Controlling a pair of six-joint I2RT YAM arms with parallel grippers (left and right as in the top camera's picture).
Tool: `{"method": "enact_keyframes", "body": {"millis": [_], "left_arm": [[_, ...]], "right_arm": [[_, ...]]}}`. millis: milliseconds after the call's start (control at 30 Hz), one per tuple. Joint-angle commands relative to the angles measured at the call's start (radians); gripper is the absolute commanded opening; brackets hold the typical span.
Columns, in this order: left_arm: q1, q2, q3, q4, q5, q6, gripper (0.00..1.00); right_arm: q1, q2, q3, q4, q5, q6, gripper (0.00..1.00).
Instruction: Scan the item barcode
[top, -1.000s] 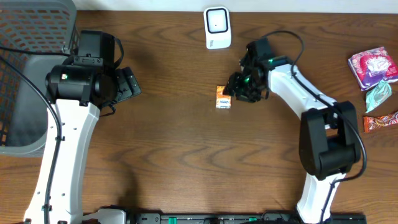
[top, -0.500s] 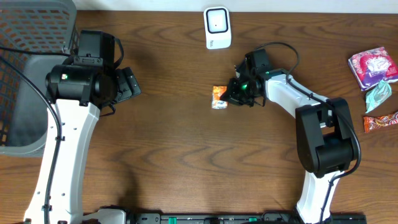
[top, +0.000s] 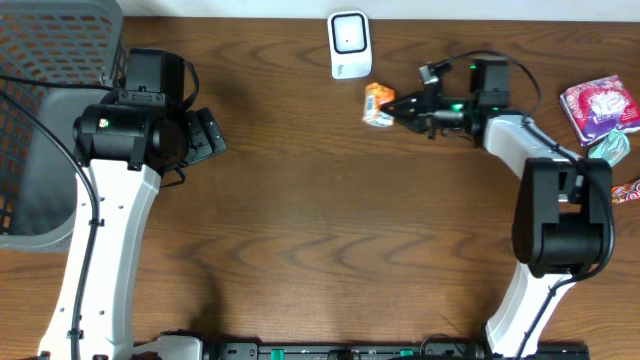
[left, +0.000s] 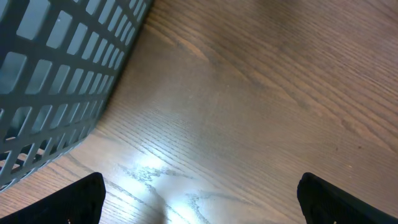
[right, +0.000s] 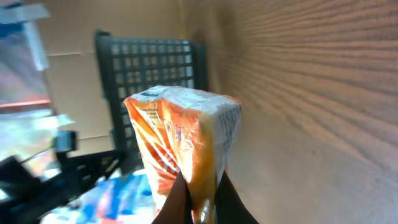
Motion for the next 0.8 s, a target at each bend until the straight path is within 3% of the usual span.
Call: {"method": "enact_keyframes", "body": {"millis": [0,233,433,500,633,767], "left_arm": [[0.001,0.003,0.003,-0.003,-0.006,-0.010,0.98],[0.001,0.003,0.003,-0.003,-0.006,-0.010,0.98],[0.001,0.003,0.003,-0.003,-0.006,-0.010,0.98],[0.001,0.003,0.003,-0.003,-0.006,-0.010,0.98],[0.001,0.003,0.003,-0.003,-0.006,-0.010,0.98],[0.001,0.003,0.003,-0.003,-0.006,-0.010,0.98]], "right_arm": [[-0.026,0.005,0.000,0.002,-0.138,0.041,0.01],[-0.017,0.004,0.001,0.019,-0.109,0.042,0.01],[0.041,-0.016,0.078,0.426,0.021,0.343,0.01],[0.064,-0.019,0.126,0.477,0.097,0.359,0.02],[0.138,-0.019,0.286,0.305,0.364,0.257,0.02],[0.225,-0.019,0.425,0.004,0.765,0.063,0.02]]}}
